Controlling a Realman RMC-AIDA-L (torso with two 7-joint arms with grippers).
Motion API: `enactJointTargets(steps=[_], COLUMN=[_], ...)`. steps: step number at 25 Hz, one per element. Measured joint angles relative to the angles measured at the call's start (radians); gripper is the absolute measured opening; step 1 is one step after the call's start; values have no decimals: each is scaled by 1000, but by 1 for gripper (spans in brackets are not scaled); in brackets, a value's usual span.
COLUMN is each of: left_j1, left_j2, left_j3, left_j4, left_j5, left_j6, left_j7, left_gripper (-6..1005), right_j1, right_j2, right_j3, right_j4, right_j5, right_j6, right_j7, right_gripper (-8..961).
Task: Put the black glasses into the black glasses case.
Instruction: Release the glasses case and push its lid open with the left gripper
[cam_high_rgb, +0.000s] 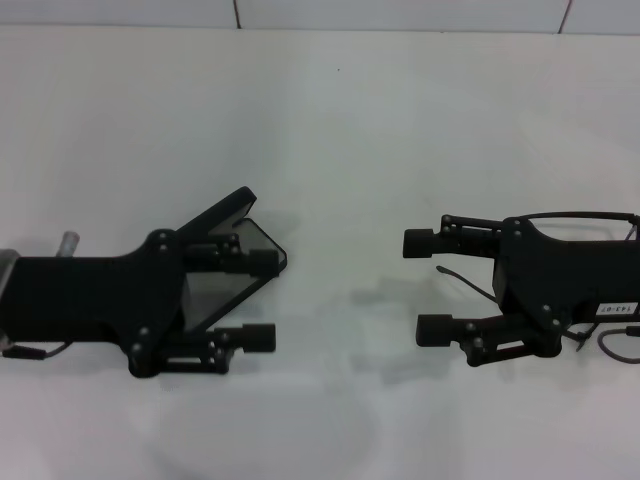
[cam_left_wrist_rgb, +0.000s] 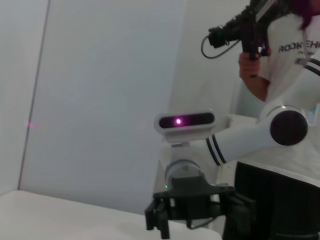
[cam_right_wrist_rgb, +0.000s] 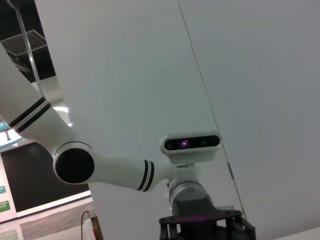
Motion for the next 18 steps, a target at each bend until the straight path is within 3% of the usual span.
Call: enactJointTargets(steps=[18], left_j1=[18], left_j2=[-19], left_j3=[-62], left_j4=[4], left_j5=[-1], left_j6=[-5], left_j7=[8], left_gripper=[658], right_j1=[-17], right_j2=[0], right_j3=[28], right_j4=[2], right_j5=[10], right_j6=[12], right_j7=[-20], right_gripper=[857])
